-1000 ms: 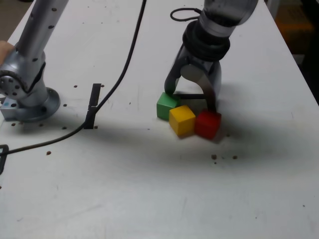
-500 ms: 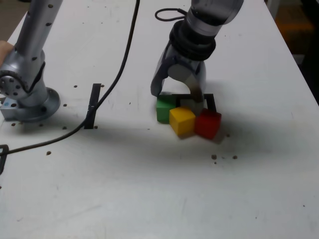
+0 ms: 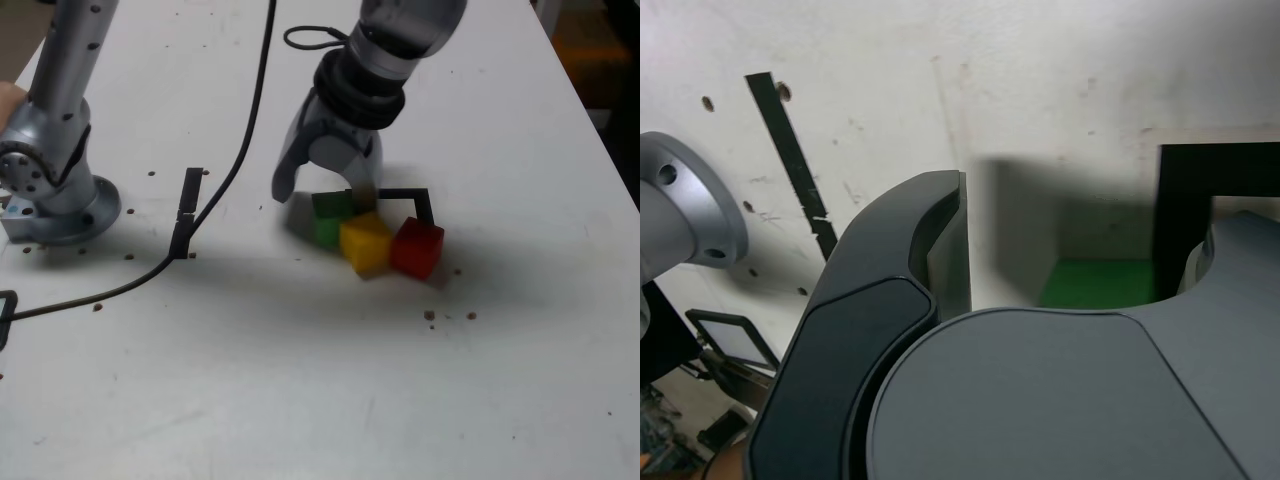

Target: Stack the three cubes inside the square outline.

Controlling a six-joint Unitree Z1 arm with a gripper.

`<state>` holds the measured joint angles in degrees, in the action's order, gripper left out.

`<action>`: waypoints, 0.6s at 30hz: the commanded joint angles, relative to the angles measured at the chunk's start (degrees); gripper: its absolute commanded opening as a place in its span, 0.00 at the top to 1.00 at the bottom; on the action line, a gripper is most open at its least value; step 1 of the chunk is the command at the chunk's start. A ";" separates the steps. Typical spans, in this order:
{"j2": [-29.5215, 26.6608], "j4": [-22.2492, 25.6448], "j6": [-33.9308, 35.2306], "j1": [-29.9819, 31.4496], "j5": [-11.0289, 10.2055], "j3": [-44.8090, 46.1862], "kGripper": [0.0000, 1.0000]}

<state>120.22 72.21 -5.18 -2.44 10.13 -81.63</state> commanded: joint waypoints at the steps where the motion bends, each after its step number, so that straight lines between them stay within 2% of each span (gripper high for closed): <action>1: -1.06 -0.26 0.26 -0.03 0.41 1.27 0.15; 9: -3.69 -1.78 0.99 1.73 3.04 5.34 0.15; 18: -3.71 -4.01 2.44 7.85 8.34 5.28 0.15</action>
<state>116.45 68.50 -2.90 4.96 17.91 -76.23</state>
